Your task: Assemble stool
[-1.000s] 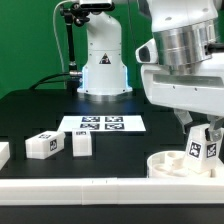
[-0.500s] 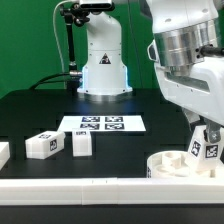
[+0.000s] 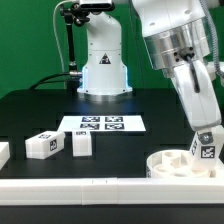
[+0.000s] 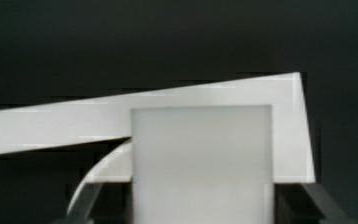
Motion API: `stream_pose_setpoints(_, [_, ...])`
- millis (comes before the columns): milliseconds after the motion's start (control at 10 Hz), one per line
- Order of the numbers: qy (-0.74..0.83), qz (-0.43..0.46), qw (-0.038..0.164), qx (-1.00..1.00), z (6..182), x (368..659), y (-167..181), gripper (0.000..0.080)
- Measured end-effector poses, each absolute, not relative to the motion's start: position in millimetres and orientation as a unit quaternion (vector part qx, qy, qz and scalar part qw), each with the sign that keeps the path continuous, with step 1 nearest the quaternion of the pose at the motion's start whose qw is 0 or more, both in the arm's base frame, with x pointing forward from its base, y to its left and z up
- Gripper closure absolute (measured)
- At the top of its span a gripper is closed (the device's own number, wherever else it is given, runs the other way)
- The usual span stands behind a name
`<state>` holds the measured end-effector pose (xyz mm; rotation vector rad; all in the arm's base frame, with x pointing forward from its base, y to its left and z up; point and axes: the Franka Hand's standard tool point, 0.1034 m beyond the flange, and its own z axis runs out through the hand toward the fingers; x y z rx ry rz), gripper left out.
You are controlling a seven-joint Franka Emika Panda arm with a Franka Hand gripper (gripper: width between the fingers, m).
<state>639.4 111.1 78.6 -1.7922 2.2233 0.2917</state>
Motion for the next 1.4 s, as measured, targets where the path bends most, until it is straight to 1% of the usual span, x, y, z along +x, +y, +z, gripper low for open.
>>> stream_pose_setpoints(300, [0.805, 0.107, 0.134, -0.568, 78.8, 640.5, 112.7, 0.0458])
stream_pose_setpoints(800, [0.875, 0.122, 0.124, -0.453, 79.9, 642.5, 114.9, 0.0458])
stream_pose_setpoints(1100, [0.882, 0.13, 0.128, -0.434, 79.5, 642.3, 118.4, 0.0458])
stream_pose_setpoints(1200, [0.878, 0.129, 0.129, -0.443, 79.5, 642.2, 119.0, 0.038])
stream_pose_setpoints(1300, [0.873, 0.131, 0.127, -0.452, 80.8, 641.7, 119.8, 0.038])
stream_pose_setpoints(1400, [0.859, 0.133, 0.127, -0.477, 89.9, 644.1, 119.0, 0.0248])
